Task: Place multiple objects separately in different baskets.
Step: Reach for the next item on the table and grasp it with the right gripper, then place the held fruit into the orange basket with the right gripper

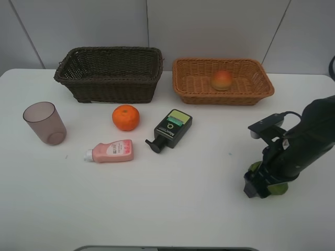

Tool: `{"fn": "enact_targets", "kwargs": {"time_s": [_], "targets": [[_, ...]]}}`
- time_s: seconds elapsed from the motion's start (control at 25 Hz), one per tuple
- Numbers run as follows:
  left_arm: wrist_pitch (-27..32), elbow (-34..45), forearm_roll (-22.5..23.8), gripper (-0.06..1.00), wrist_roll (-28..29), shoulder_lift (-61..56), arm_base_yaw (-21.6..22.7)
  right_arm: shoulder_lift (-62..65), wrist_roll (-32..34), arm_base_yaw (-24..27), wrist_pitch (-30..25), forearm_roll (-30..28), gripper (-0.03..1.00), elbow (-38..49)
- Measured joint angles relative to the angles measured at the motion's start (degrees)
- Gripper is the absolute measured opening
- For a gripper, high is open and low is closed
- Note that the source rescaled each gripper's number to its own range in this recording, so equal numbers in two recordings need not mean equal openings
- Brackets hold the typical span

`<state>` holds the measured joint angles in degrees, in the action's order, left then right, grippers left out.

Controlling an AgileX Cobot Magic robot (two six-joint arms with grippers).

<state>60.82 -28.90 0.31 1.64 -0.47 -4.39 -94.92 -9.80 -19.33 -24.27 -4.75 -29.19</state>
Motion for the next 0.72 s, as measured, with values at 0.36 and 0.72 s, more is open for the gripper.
{"fn": "enact_targets", "kwargs": {"time_s": [0.36, 0.72], "targets": [[0.0, 0.0, 0.0, 0.81, 0.0, 0.0, 0.0, -0.11, 0.0, 0.0, -0.22, 0.29, 0.03, 0.0], [0.0, 0.0, 0.0, 0.81, 0.0, 0.0, 0.0, -0.11, 0.0, 0.0, -0.22, 0.39, 0.03, 0.0]]}}
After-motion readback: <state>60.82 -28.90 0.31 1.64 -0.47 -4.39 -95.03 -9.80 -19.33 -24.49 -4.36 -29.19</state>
